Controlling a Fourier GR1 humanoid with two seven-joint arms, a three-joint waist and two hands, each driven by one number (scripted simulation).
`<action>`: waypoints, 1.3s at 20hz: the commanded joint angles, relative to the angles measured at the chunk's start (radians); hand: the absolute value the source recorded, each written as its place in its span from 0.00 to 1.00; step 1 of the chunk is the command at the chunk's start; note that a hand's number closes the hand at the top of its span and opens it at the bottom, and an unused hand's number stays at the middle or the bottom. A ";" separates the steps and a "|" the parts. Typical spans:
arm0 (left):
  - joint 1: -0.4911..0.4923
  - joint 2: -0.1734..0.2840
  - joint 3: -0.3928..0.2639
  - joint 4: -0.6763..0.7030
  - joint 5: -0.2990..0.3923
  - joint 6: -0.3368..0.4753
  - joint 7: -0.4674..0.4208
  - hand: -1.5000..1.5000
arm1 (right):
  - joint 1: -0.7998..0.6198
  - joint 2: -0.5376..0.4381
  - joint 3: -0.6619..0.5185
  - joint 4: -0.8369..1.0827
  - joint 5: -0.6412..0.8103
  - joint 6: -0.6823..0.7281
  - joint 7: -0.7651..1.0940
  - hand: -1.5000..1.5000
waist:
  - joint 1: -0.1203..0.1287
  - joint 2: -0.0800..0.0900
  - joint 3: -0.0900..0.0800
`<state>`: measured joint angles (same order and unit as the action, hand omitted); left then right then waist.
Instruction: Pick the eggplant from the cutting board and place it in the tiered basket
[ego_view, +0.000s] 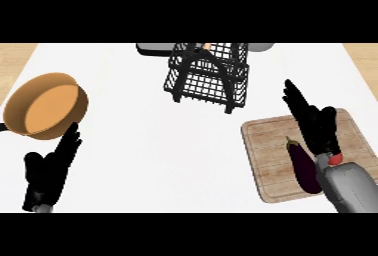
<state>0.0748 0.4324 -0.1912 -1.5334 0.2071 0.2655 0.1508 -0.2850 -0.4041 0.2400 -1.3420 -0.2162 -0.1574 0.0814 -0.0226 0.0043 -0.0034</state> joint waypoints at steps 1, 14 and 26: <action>-0.010 -0.033 0.027 0.108 -0.007 -0.051 -0.072 0.50 | 0.043 -0.043 -0.047 -0.113 0.040 -0.017 0.030 1.00 | 0.017 -0.005 0.003; 0.009 -0.171 -0.038 0.143 -0.077 0.075 -0.146 0.50 | 0.298 -0.153 -0.471 -0.295 0.030 -0.376 -0.057 0.00 | -0.015 -0.011 0.002; 0.014 -0.198 -0.065 0.124 -0.107 0.093 -0.126 0.50 | 0.490 -0.528 -0.224 -0.658 0.197 -0.093 0.582 0.00 | 0.015 -0.006 -0.004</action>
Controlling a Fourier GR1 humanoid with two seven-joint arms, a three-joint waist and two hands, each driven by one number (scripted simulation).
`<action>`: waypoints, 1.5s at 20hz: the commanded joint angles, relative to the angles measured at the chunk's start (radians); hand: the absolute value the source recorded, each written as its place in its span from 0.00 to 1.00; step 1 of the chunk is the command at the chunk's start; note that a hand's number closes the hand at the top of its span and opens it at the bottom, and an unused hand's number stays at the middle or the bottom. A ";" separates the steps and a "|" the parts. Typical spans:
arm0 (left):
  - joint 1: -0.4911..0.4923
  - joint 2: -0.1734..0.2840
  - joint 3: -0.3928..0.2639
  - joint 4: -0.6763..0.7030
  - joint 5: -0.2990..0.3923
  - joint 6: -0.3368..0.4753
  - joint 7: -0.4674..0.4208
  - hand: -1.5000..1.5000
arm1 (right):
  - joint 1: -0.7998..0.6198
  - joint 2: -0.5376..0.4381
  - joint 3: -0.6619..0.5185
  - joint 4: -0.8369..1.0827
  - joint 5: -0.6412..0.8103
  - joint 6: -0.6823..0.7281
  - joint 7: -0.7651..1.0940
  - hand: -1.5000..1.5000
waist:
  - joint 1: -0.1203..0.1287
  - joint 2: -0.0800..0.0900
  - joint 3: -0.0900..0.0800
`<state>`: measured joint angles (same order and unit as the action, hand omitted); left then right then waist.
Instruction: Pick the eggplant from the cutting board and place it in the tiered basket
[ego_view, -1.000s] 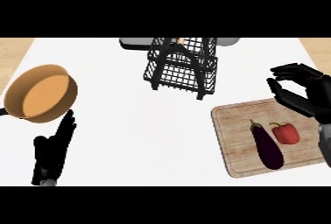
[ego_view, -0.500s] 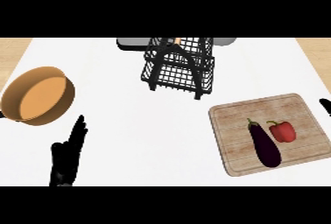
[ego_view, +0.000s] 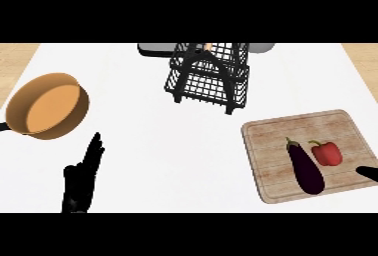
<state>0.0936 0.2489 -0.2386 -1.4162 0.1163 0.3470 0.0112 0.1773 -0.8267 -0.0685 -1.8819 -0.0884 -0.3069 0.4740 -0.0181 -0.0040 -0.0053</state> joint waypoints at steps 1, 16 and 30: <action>-0.014 -0.002 -0.001 0.016 -0.005 -0.006 -0.001 0.50 | 0.024 -0.168 0.075 -0.103 0.070 0.112 0.223 0.00 | 0.014 0.004 -0.002; -0.033 -0.038 0.008 0.055 -0.022 -0.024 -0.032 0.50 | -0.292 -0.053 0.482 -0.214 0.517 0.223 0.873 0.00 | 0.043 0.007 0.003; 0.001 -0.065 -0.003 0.057 -0.056 -0.014 -0.052 0.50 | -0.406 0.118 0.572 0.056 0.556 0.412 0.892 0.00 | 0.031 0.005 0.004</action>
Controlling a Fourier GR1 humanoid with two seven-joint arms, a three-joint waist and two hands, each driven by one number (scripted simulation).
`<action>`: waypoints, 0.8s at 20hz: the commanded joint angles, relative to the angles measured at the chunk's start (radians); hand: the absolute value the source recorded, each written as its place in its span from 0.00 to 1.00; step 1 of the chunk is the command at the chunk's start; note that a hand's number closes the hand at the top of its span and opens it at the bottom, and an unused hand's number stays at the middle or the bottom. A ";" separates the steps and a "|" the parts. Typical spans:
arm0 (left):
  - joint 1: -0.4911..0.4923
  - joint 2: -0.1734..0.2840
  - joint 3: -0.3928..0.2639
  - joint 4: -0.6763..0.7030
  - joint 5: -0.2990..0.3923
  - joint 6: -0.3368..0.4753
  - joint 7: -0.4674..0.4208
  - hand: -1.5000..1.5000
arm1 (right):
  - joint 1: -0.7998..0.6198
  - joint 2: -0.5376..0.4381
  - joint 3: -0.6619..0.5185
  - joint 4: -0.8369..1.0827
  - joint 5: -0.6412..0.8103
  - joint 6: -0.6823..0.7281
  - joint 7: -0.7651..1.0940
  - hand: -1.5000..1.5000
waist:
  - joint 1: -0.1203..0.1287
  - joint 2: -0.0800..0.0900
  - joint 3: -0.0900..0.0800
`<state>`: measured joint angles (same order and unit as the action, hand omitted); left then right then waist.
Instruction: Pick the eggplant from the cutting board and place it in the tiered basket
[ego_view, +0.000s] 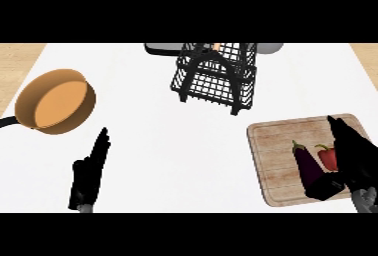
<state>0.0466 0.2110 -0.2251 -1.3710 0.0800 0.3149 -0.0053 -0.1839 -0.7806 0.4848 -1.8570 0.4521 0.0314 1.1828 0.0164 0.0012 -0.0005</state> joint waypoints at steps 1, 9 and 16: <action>0.003 -0.017 -0.015 -0.030 -0.013 0.013 0.047 0.50 | -0.052 0.108 0.033 0.036 0.037 0.066 0.208 0.00 | -0.005 -0.001 0.000; 0.023 -0.012 0.019 0.008 0.002 -0.016 -0.001 0.50 | -0.083 0.172 0.022 0.171 0.027 0.170 0.181 0.00 | -0.007 -0.001 -0.001; 0.020 -0.028 0.014 -0.011 -0.029 0.019 0.024 0.50 | -0.088 0.209 0.004 0.201 0.011 0.219 0.218 0.00 | -0.014 -0.003 0.000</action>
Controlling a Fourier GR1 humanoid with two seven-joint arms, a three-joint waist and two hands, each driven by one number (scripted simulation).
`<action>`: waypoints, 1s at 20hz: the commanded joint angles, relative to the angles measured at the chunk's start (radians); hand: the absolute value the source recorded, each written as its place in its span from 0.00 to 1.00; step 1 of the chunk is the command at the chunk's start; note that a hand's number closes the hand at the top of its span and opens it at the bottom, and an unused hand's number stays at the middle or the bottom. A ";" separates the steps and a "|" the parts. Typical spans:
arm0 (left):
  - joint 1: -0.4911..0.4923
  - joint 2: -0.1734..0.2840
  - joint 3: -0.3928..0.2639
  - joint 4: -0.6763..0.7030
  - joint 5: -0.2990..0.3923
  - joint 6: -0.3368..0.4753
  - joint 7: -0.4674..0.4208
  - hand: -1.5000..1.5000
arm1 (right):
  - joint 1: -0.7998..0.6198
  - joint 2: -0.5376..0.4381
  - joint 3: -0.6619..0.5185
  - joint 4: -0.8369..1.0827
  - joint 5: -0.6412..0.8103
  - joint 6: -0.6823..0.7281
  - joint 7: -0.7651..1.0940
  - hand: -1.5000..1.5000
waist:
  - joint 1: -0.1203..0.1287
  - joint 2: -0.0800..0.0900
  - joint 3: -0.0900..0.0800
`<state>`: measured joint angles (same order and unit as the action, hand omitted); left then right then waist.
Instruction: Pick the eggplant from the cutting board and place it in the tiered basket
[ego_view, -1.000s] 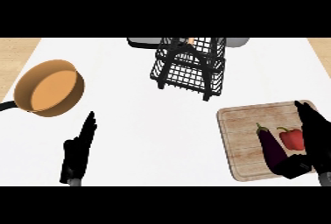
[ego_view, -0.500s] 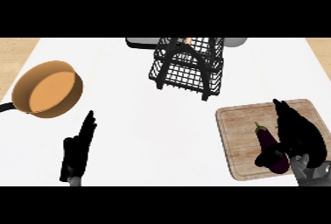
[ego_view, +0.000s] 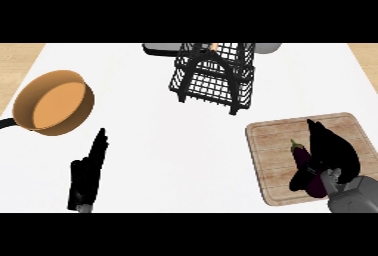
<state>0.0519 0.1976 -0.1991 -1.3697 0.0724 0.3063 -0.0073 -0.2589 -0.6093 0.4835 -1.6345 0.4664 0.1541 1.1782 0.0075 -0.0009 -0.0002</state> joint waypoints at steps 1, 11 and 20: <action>0.012 0.004 -0.010 -0.012 -0.020 0.001 0.015 0.50 | -0.056 0.050 -0.015 0.042 -0.019 0.116 0.197 0.00 | 0.002 0.001 -0.001; 0.031 -0.034 -0.004 0.015 -0.027 0.006 -0.015 0.50 | -0.011 0.038 -0.078 0.077 -0.022 0.153 0.133 0.00 | -0.008 -0.001 -0.001; 0.018 -0.006 0.026 -0.019 -0.021 -0.027 0.024 0.50 | -0.019 0.173 -0.072 0.219 0.028 0.119 0.112 0.00 | -0.002 0.001 0.000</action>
<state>0.0606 0.1876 -0.1817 -1.3833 0.0525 0.2871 0.0114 -0.2604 -0.4987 0.4059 -1.4491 0.4798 0.2216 1.1306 0.0043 -0.0020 -0.0011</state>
